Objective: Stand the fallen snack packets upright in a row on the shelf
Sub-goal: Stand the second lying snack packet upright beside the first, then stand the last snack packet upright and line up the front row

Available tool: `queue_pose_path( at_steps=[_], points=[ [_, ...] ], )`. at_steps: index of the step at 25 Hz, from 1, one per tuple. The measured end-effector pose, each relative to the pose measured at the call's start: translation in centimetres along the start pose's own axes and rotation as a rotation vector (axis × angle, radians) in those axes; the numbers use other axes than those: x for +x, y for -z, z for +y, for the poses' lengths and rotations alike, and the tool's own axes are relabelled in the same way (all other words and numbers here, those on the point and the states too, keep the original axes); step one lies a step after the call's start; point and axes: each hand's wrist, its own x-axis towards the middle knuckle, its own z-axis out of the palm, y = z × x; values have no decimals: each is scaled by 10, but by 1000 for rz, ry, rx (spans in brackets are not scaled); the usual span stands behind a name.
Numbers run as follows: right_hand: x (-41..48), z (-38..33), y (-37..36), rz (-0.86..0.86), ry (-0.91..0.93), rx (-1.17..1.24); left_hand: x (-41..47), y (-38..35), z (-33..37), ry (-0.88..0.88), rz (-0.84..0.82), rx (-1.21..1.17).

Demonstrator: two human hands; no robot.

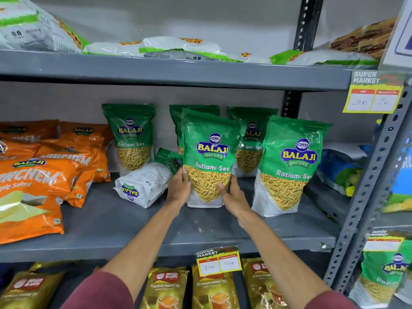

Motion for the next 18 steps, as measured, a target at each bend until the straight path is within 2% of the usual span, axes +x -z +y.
queue_pose_path(
  at_steps=[8,9,11,13,14,16,18],
  points=[
    [-15,13,10,-6,8,-31,-26,0,7,1,-20,-1],
    [-17,14,10,27,28,-45,-26,2,8,6,-47,22],
    [-28,14,4,208,164,-149,-27,13,13,-4,-101,112],
    [-44,9,-4,412,379,-238,-24,28,16,-82,-71,226],
    [-51,2,-11,444,477,-231,-22,40,17,-130,-25,263],
    [-57,-16,-22,360,589,-152,-13,61,24,-166,58,256],
    [-54,-34,-44,226,598,-113,2,88,23,-93,146,197]
  ],
)
